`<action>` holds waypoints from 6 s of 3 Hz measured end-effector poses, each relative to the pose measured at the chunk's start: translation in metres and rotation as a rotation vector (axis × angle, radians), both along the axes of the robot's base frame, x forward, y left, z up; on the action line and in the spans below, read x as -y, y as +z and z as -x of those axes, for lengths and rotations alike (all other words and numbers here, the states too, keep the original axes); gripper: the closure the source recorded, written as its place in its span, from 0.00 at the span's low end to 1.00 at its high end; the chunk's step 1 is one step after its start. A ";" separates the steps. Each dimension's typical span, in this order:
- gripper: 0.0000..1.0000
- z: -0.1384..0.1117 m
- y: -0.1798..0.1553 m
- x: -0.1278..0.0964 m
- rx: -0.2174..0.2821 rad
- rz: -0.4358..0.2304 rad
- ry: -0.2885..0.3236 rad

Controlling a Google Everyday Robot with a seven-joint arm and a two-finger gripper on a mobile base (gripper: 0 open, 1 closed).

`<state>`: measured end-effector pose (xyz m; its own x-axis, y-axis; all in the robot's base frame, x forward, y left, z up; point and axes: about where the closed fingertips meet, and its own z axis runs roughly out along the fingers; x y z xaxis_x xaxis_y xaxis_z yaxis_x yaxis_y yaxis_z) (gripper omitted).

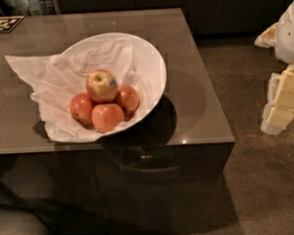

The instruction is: Pick apple from white bowl

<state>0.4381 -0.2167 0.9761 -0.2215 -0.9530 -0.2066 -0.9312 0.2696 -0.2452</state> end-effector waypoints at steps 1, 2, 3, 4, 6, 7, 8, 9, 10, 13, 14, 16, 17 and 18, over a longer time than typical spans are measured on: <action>0.00 0.000 0.000 0.000 0.000 0.000 0.000; 0.00 -0.010 0.005 -0.022 -0.028 -0.008 0.037; 0.00 -0.022 0.009 -0.051 -0.064 -0.011 0.088; 0.00 -0.032 0.017 -0.085 -0.080 -0.002 0.146; 0.00 -0.043 0.024 -0.100 -0.017 -0.056 0.166; 0.00 -0.037 0.032 -0.140 -0.026 -0.114 0.242; 0.00 -0.024 0.037 -0.182 -0.053 -0.133 0.323; 0.00 -0.008 0.045 -0.218 -0.060 -0.134 0.412; 0.00 -0.011 0.049 -0.221 -0.034 -0.144 0.408; 0.00 -0.077 -0.009 -0.270 -0.131 -0.108 0.422; 0.00 -0.079 -0.008 -0.274 -0.114 -0.120 0.424; 0.00 -0.098 -0.022 -0.279 -0.134 -0.178 0.397; 0.00 -0.111 -0.038 -0.283 -0.178 -0.200 0.377; 0.00 -0.119 -0.053 -0.288 -0.222 -0.226 0.367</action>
Offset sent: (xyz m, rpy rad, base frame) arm 0.0191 0.0485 0.0082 0.0162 0.0960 0.0885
